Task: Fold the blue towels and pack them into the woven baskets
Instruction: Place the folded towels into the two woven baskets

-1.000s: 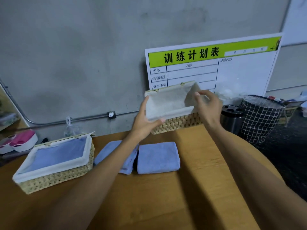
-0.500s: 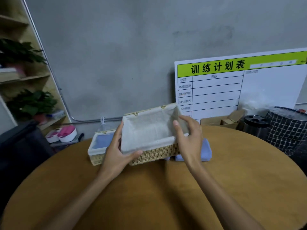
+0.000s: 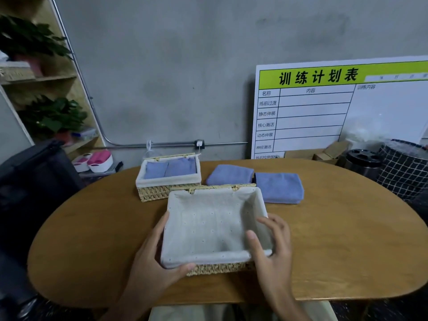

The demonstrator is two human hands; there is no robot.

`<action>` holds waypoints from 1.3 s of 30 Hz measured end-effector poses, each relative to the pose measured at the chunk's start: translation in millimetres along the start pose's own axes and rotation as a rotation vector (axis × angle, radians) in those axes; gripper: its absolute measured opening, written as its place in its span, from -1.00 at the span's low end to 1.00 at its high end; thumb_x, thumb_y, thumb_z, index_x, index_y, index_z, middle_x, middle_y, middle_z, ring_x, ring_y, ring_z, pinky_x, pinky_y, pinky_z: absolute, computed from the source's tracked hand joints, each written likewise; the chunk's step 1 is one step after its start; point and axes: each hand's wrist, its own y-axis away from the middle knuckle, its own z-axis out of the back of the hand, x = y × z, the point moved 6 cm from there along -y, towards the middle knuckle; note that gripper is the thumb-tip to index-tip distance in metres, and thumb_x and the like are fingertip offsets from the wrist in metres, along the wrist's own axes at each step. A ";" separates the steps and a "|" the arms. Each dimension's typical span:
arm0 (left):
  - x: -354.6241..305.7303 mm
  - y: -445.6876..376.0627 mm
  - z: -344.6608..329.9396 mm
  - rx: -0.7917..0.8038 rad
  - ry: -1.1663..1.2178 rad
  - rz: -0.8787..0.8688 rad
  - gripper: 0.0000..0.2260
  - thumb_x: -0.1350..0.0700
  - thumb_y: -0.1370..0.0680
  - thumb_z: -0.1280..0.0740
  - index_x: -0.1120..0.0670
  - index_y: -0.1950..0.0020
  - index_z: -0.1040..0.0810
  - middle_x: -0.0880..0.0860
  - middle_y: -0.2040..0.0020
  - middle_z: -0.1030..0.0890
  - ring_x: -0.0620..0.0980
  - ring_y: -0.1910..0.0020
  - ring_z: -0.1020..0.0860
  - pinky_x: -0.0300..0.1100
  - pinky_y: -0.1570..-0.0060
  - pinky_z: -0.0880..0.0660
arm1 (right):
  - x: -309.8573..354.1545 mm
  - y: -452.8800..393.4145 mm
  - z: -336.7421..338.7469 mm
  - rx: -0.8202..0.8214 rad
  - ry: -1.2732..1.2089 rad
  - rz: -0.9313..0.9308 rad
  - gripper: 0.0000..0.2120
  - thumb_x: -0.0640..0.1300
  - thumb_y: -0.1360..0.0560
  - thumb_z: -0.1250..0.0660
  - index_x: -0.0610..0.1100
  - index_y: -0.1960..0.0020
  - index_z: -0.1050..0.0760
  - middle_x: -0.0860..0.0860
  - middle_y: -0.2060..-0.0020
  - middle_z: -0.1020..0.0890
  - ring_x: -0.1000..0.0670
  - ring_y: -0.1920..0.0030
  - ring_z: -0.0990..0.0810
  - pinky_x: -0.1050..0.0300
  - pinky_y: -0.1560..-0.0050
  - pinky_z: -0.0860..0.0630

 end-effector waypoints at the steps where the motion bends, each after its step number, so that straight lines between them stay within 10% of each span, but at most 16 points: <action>1: 5.6 6.5 -3.5 0.000 -0.002 0.019 0.04 -0.14 -0.14 -0.67 -0.42 -0.50 -0.19 -0.28 -0.44 -0.42 -0.15 -0.45 -0.39 0.14 -0.37 -0.43 | 0.3 3.5 2.3 0.009 0.007 0.008 -0.70 0.17 -0.42 -0.38 0.17 -0.13 -0.55 0.03 -0.22 -0.47 -0.04 -0.31 -0.45 0.14 -0.28 -0.38; 15: 25.4 40.1 -0.8 0.009 -0.118 0.029 0.08 -0.20 -0.10 -0.65 -0.35 -0.53 -0.20 -0.17 -0.40 -0.47 -0.09 -0.38 -0.48 0.17 -0.26 -0.52 | -11.4 36.1 2.0 0.081 0.038 -0.052 -0.72 0.21 -0.38 -0.40 0.18 -0.06 -0.57 0.04 -0.20 -0.43 0.01 -0.30 -0.42 0.36 -0.22 -0.32; 24: 15.5 54.8 20.7 -0.066 -0.181 -0.061 0.01 -0.36 -0.17 -0.56 -0.30 -0.54 -0.19 -0.29 -0.37 -0.41 -0.28 -0.34 -0.43 -0.39 -0.20 -0.45 | -0.6 52.5 -9.4 0.102 0.009 -0.010 -0.70 0.23 -0.42 -0.41 0.11 -0.07 -0.59 -0.05 -0.19 -0.43 -0.05 -0.28 -0.45 0.29 -0.22 -0.37; 39: 25.7 38.8 6.5 -0.032 -0.115 -0.012 0.02 -0.19 -0.14 -0.59 -0.41 -0.51 -0.17 -0.25 -0.42 -0.43 -0.08 -0.41 -0.45 -0.10 -0.30 -0.46 | -11.5 39.2 -10.2 0.091 0.039 -0.100 -0.67 0.20 -0.37 -0.41 0.13 -0.09 -0.57 0.00 -0.22 -0.41 -0.02 -0.34 -0.39 0.04 -0.30 -0.37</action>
